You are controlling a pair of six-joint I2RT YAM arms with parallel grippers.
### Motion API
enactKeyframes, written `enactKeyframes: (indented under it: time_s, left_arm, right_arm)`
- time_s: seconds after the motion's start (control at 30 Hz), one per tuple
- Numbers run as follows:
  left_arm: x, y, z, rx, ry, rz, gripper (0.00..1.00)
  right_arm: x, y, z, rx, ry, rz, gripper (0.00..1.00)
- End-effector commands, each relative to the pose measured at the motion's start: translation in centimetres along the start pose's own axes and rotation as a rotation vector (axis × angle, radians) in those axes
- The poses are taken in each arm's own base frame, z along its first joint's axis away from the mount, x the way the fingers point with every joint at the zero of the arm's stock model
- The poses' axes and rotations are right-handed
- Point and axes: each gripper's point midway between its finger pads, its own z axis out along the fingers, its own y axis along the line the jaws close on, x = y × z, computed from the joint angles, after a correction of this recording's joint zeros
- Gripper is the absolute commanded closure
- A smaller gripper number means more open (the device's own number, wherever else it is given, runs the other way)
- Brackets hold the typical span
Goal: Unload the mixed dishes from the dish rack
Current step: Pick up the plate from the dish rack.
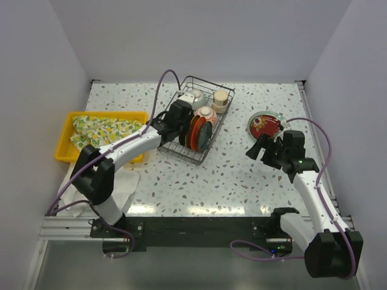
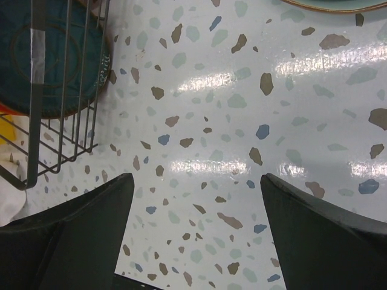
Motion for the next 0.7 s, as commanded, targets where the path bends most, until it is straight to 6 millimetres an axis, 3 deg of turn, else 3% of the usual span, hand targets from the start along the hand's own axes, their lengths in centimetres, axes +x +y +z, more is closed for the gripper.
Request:
enactKeyframes:
  time_s: [0.0, 0.3, 0.53, 0.67]
  left_arm:
    - [-2.2, -0.4, 0.7, -0.026, -0.059, -0.008, 0.54]
    - [-1.9, -0.9, 1.8, -0.075, -0.042, 0.025, 0.72]
    - [-2.9, -0.8, 0.7, -0.113, -0.06, 0.015, 0.94]
    - [-4.0, -0.4, -0.6, -0.129, -0.09, -0.007, 1.0]
  right_arm:
    - [0.1, 0.6, -0.4, -0.039, -0.008, -0.033, 0.1]
    - [0.2, 0.6, -0.1, -0.043, -0.003, -0.031, 0.1]
    - [0.0, 0.8, 0.1, -0.053, -0.003, -0.027, 0.1]
    - [-0.1, 1.0, 0.2, -0.058, 0.001, -0.026, 0.1]
